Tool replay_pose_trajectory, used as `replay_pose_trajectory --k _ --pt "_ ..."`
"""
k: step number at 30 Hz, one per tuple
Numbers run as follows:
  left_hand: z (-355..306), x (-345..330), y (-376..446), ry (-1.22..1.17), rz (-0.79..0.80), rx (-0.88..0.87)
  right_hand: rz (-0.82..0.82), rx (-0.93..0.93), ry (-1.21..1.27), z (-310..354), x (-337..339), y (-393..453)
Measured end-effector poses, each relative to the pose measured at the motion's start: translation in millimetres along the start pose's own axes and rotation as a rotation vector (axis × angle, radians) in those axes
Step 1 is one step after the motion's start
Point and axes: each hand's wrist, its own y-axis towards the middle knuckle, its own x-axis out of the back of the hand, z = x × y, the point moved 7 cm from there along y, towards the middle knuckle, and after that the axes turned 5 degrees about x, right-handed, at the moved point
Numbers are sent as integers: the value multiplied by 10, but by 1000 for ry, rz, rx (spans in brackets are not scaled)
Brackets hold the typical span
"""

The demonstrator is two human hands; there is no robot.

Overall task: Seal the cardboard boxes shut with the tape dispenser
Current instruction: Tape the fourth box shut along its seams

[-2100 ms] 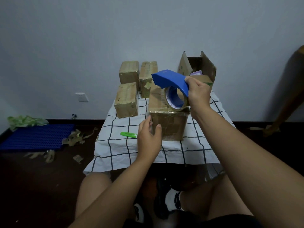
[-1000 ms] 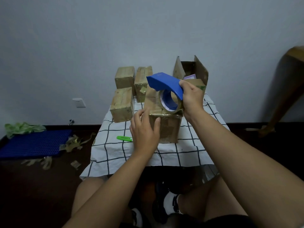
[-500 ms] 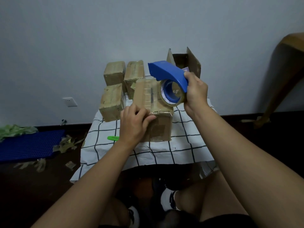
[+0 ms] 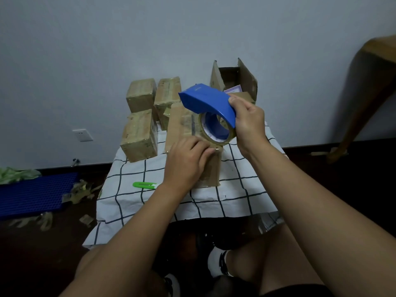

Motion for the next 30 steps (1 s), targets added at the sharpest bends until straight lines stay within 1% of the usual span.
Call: replay_pose_trajectory --k 4,8,11,16,20,24,26,28,30 --pt "-36 -62 1 36 -23 -6 -38 -23 93 -10 64 -5" --pt "-9 -83 -18 12 28 36 -42 -42 113 -26 66 -13" --pt "26 -79 -55 -4 38 27 -46 -48 123 -19 81 -8" --pt "-78 -97 -29 108 48 13 -38 -45 96 -1 93 -10" --pt "-128 -74 -50 116 144 19 -60 -65 118 17 91 -1" --pt "-189 -2 62 60 169 37 -180 -81 209 5 255 -12" --pt "-244 -22 116 26 199 18 -234 -99 238 -11 382 -4" --pt "-270 -86 167 -14 283 -13 -264 -116 249 -37 501 15" --pt "-262 -185 201 35 427 -72 -284 -130 252 -66 593 28"
